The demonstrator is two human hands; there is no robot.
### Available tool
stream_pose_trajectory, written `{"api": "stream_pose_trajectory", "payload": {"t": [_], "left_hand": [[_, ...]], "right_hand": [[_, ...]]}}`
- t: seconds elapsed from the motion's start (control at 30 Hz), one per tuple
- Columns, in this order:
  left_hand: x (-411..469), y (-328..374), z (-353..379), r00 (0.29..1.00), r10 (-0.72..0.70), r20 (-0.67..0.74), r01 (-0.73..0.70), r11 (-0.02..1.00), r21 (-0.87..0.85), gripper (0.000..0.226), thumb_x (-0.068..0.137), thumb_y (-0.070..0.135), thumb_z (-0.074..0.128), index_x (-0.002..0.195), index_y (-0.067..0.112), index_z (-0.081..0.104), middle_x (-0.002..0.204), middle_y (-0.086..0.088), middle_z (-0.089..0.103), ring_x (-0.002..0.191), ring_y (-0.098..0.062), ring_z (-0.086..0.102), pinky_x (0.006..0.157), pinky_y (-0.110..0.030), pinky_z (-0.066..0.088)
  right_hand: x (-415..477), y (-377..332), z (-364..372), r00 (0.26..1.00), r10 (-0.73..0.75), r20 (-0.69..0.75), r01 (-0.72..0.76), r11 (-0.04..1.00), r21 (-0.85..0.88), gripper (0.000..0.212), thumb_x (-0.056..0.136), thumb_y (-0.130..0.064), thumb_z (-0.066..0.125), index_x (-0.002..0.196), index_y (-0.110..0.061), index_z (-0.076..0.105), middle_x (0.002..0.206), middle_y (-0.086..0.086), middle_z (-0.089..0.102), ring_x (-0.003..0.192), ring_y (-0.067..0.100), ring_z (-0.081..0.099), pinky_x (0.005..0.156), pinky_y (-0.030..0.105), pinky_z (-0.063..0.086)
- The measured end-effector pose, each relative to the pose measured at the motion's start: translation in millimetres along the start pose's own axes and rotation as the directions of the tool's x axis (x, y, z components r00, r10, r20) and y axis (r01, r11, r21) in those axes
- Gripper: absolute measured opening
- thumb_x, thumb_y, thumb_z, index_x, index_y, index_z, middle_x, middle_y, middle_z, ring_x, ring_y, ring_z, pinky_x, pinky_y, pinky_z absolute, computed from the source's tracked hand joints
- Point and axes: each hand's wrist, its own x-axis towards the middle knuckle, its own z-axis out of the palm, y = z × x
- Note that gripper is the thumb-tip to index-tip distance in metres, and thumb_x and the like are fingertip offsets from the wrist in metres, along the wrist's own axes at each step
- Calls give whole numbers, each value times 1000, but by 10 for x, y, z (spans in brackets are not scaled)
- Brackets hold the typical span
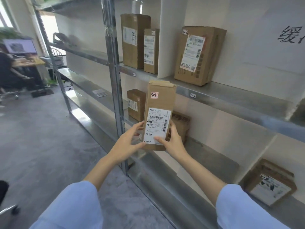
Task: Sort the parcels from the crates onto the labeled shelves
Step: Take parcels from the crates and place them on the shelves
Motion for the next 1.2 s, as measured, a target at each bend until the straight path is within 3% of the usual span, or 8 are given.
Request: {"api": "stream_pose_trajectory", "payload": {"t": [0.17,0.23,0.3,0.37,0.57,0.8,1.0,1.2], "left_hand": [[358,-664,-614,1000,-1,9,-1,973,231,75,82,55,56,149,45,23,144,14,46,129,-8,45,107,-42,41],[541,-920,-839,999,37,23,-43,926,375,77,82,60,48,152,41,21,145,8,46,128,-15,47,103,-44,42],[729,-1179,-1033,998,54,45,-69,879,472,79,81,64,40,153,38,21,143,6,47,125,-19,48,100,-44,43],[912,-1420,-1179,995,77,61,-97,847,523,78,82,66,37,153,37,21,144,6,46,127,-19,45,101,-42,41],[1360,-1959,-1267,987,140,74,-157,790,593,76,85,68,30,152,33,28,152,6,39,134,-20,39,104,-40,34],[1979,-2498,-1090,984,119,134,-175,806,565,72,88,65,34,153,35,24,156,7,33,136,-20,36,105,-38,31],[2504,-2957,-896,978,97,186,-182,829,529,73,87,64,31,154,37,21,157,10,30,137,-17,33,106,-36,29],[2830,-3338,-664,967,94,238,-203,849,488,71,91,61,38,154,35,20,158,11,29,138,-16,32,106,-37,31]], "right_hand": [[590,67,722,1000,12,-12,-12,1000,12,85,82,-17,77,150,-25,28,139,-11,56,128,9,52,110,44,42],[792,91,1028,999,35,-38,-34,999,23,85,83,-16,76,151,-24,26,139,-13,56,129,7,51,112,39,40],[971,112,1313,996,51,-76,-48,998,36,87,84,-12,75,153,-24,23,131,-27,54,124,-2,49,111,32,39],[1145,149,1549,992,68,-106,-65,997,30,88,85,-9,73,154,-25,20,122,-40,46,119,-12,45,108,26,38],[1550,462,1888,966,133,-223,-131,991,24,90,85,-9,72,153,-33,18,124,-43,44,122,-8,46,105,25,39],[2089,997,1905,911,218,-351,-239,971,-17,87,89,-15,71,154,-29,16,131,-37,42,123,-8,43,105,23,34],[2565,1595,1924,821,348,-452,-381,924,21,85,91,-26,70,155,-26,14,142,4,54,132,23,49,111,43,37],[2874,2023,1899,745,395,-538,-448,893,35,82,94,-18,66,155,-22,12,141,9,55,127,31,53,99,33,40]]}}
